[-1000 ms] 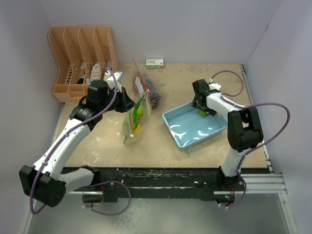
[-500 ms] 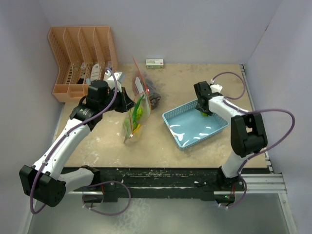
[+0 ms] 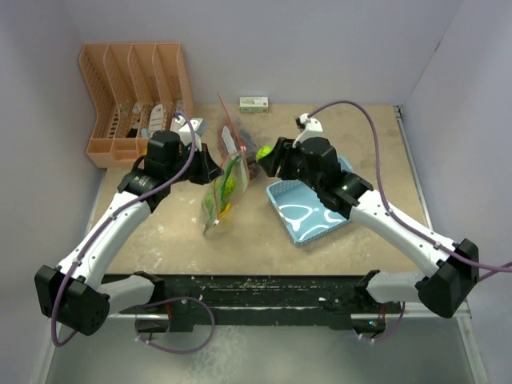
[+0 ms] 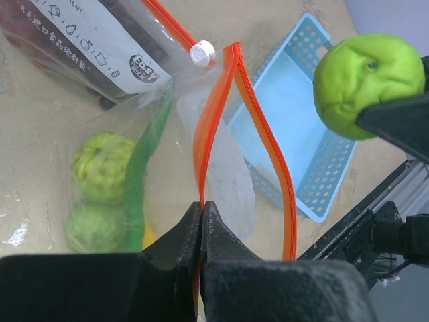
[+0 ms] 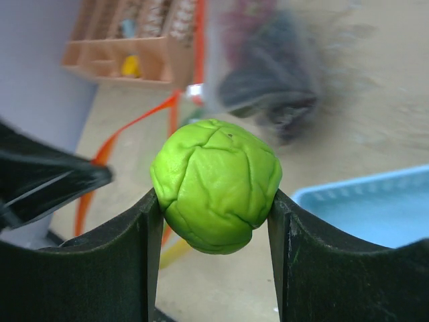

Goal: Place the food in the zip-top bag and seal the zipper
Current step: Place the fake vegetable in the zipper food storage bag.

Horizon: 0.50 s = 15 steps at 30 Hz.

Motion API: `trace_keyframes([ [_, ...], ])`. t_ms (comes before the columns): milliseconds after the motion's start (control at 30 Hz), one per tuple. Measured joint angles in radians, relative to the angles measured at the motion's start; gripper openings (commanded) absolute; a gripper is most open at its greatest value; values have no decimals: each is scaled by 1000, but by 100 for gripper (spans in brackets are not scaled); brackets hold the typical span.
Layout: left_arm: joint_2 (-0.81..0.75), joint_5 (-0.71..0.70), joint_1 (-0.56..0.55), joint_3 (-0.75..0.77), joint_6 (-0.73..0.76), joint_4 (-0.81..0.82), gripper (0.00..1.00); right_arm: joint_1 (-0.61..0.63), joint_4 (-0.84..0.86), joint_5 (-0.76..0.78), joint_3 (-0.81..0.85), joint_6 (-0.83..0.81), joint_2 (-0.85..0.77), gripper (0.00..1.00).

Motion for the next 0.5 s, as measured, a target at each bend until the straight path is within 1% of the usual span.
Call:
trace_keyframes([
  [133, 0, 0, 0, 0, 0, 0, 0, 62, 84, -89, 26, -31, 26, 18],
  [233, 0, 0, 0, 0, 0, 0, 0, 87, 132, -145, 40, -35, 66, 18],
  [400, 0, 0, 0, 0, 0, 0, 0, 136, 162, -181, 63, -47, 128, 20],
  [433, 0, 0, 0, 0, 0, 0, 0, 143, 163, -185, 66, -49, 134, 22],
  [467, 0, 0, 0, 0, 0, 0, 0, 151, 164, -193, 68, -51, 138, 29],
  [500, 0, -1, 0, 0, 0, 0, 0, 157, 163, -197, 69, -54, 142, 40],
])
